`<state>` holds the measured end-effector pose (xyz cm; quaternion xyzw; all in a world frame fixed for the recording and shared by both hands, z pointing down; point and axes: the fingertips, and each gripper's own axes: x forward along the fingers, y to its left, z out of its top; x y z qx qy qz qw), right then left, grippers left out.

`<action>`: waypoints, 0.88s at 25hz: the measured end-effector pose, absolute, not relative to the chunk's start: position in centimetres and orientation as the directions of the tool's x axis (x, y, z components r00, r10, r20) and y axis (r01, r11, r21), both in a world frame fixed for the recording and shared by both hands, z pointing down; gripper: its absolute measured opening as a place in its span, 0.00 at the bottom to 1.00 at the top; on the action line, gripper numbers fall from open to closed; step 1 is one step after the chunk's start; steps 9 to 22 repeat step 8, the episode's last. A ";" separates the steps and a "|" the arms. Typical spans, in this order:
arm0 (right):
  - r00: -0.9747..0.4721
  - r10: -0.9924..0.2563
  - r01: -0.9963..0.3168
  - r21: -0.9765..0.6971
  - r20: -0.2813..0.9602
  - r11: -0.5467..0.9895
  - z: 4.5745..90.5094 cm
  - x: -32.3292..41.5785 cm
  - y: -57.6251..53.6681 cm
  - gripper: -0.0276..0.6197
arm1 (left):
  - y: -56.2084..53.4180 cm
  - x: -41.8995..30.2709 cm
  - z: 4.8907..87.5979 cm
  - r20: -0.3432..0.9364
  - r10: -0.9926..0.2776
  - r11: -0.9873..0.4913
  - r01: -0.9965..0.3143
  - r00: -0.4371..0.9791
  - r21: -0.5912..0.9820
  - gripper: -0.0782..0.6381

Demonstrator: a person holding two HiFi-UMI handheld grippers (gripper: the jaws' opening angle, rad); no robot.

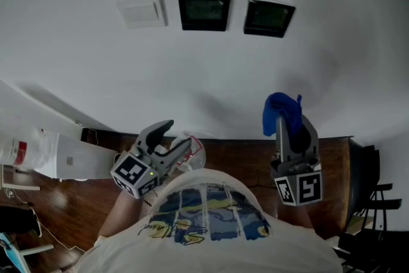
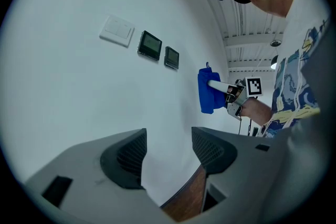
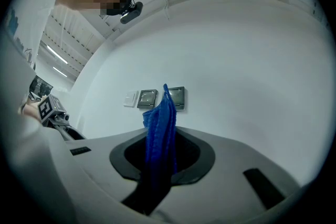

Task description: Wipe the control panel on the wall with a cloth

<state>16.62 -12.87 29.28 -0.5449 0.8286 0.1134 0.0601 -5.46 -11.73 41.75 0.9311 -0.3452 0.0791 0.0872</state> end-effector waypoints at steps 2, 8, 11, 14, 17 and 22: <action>-0.400 -0.888 -0.916 0.120 -0.226 0.382 29.3 16.6 -13.0 0.19 | -11.7 -5.5 41.6 0.202 -0.631 -0.745 -0.657 0.749 0.114 0.45; -0.392 -0.891 -0.920 0.112 -0.228 0.376 29.4 16.7 -13.3 0.19 | -12.1 -5.6 41.7 0.209 -0.630 -0.745 -0.658 0.748 0.109 0.45; -0.392 -0.891 -0.920 0.112 -0.228 0.376 29.4 16.7 -13.3 0.19 | -12.1 -5.6 41.7 0.209 -0.630 -0.745 -0.658 0.748 0.109 0.45; -0.392 -0.891 -0.920 0.112 -0.228 0.376 29.4 16.7 -13.3 0.19 | -12.1 -5.6 41.7 0.209 -0.630 -0.745 -0.658 0.748 0.109 0.45; -0.392 -0.891 -0.920 0.112 -0.228 0.376 29.4 16.7 -13.3 0.19 | -12.1 -5.6 41.7 0.209 -0.630 -0.745 -0.658 0.748 0.109 0.45; -0.392 -0.891 -0.920 0.112 -0.228 0.376 29.4 16.7 -13.3 0.19 | -12.1 -5.6 41.7 0.209 -0.630 -0.745 -0.658 0.748 0.109 0.45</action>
